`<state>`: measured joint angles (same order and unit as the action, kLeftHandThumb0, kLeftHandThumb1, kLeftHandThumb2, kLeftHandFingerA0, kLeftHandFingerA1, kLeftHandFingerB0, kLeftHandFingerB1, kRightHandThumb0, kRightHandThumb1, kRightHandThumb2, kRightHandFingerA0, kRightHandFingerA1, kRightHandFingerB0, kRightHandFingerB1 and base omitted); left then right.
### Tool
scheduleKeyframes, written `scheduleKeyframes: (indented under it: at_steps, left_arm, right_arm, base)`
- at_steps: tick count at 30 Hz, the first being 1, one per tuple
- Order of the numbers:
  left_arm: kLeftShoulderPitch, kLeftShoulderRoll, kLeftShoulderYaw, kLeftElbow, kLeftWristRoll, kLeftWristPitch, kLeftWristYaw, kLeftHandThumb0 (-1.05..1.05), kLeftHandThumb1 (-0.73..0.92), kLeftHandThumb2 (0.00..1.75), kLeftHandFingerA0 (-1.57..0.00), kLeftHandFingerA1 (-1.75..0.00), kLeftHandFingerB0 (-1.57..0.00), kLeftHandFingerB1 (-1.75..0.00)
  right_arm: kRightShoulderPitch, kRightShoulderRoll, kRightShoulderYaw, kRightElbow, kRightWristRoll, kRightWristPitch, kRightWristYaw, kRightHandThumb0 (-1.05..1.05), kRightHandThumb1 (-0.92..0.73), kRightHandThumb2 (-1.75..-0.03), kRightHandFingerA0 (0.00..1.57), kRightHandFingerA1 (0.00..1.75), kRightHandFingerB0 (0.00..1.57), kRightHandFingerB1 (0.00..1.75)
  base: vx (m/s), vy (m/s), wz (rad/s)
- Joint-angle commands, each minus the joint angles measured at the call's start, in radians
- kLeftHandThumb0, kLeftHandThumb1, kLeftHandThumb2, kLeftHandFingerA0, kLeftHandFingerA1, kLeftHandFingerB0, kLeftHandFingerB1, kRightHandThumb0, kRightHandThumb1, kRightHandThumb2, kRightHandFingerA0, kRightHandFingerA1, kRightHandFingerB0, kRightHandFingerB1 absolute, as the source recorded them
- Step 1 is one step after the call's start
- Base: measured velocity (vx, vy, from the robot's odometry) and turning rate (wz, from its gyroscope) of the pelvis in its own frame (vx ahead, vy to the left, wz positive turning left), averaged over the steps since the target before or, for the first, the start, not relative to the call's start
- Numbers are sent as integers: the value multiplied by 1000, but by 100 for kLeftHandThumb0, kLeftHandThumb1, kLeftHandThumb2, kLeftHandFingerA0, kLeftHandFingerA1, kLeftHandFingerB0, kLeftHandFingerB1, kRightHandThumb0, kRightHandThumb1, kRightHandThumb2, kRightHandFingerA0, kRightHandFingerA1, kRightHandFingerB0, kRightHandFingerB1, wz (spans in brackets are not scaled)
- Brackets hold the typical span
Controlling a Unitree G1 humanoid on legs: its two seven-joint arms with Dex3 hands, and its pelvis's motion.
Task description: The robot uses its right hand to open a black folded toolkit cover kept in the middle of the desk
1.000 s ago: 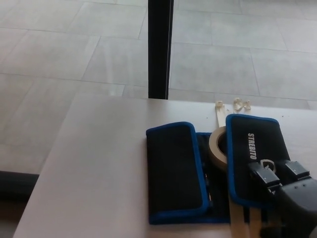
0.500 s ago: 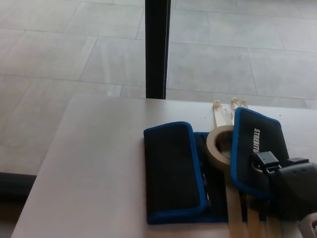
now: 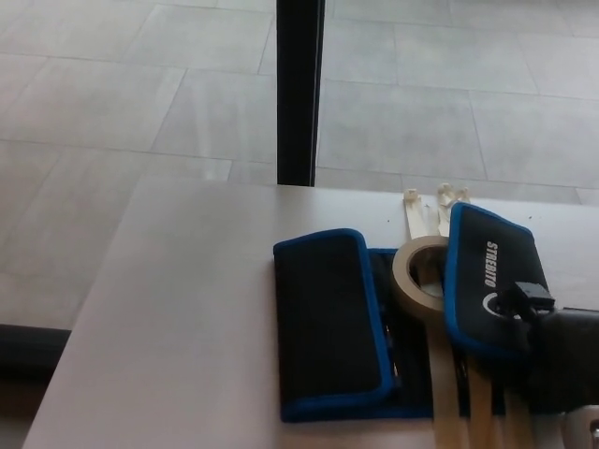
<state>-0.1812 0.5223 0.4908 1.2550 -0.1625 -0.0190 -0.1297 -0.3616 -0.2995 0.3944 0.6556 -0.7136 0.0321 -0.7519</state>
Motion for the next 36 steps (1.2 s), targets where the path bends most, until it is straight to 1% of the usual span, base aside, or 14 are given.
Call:
scheduleKeyframes:
  at_steps: [1,7,8,13,16,17,18,21,22,27,28,30,31,36]
  left_arm:
    - [12,23,4,1,-21,11,-3,-73,73,62,-53,-65,-43,-47]
    - [7,33,16,3,-33,12,2,-71,72,62,-54,-66,-44,-49]
    - [8,31,19,3,-36,6,-3,-71,72,61,-55,-65,-42,-48]
    - [2,35,8,3,-25,15,11,-72,74,62,-58,-64,-45,-47]
    - [10,37,9,0,-25,14,10,-72,75,62,-58,-64,-44,-47]
    - [9,39,6,2,-22,21,10,-72,75,63,-55,-62,-42,-46]
    - [8,39,5,1,-21,23,16,-72,75,63,-55,-63,-43,-46]
    - [8,43,6,1,-21,24,16,-72,75,63,-55,-63,-43,-46]
    - [8,44,6,2,-21,24,14,-72,75,63,-55,-63,-42,-46]
    - [-2,44,13,6,-27,32,21,-70,75,62,-54,-63,-45,-46]
    - [1,43,13,2,-28,25,17,-71,74,63,-54,-64,-44,-47]
    - [6,42,8,0,-23,20,14,-73,76,62,-53,-62,-44,-46]
    - [10,43,1,-2,-16,19,16,-74,75,63,-54,-63,-45,-46]
    - [12,41,25,1,-40,20,13,-71,73,62,-53,-64,-43,-48]
  right_arm:
    - [89,164,-241,-91,236,-50,-122,-32,-61,-82,98,161,98,92]
    - [46,347,-561,-200,540,-126,-125,-28,-63,-90,118,138,100,90]
    - [-9,355,-663,-219,643,-107,-127,-28,-51,-104,114,120,98,94]
    - [-132,342,-848,-203,767,-13,-154,-21,-58,-84,79,132,83,95]
    - [-192,245,-967,-131,783,111,-168,-24,-80,-62,59,95,67,85]
    - [-184,184,-1002,-104,783,137,-139,-27,-81,-67,45,96,62,90]
    - [-177,159,-1016,-89,770,133,-132,-21,-71,-71,57,119,68,94]
    - [-181,161,-1036,-84,752,133,-124,-21,-71,-71,57,119,68,94]
    - [-137,102,-1091,-70,798,85,-50,-22,-69,-76,76,138,72,106]
    - [-92,40,-1165,-36,816,71,36,-23,-73,-74,72,135,68,97]
    - [-75,0,-1212,1,849,64,67,-22,-69,-68,46,110,67,93]
    - [-55,-27,-1246,27,863,56,99,-27,-66,-71,48,122,66,98]
    - [-23,-53,-1264,55,860,49,131,-28,-66,-65,49,104,67,91]
    - [24,-62,-1343,68,909,72,201,-19,-61,-62,50,106,63,92]
  base:
    - [0,0,0]
    - [0,0,0]
    - [0,0,0]
    - [0,0,0]
    - [0,0,0]
    - [0,0,0]
    - [0,0,0]
    - [0,0,0]
    - [0,0,0]
    - [0,0,0]
    - [0,0,0]
    - [0,0,0]
    - [0,0,0]
    - [0,0,0]
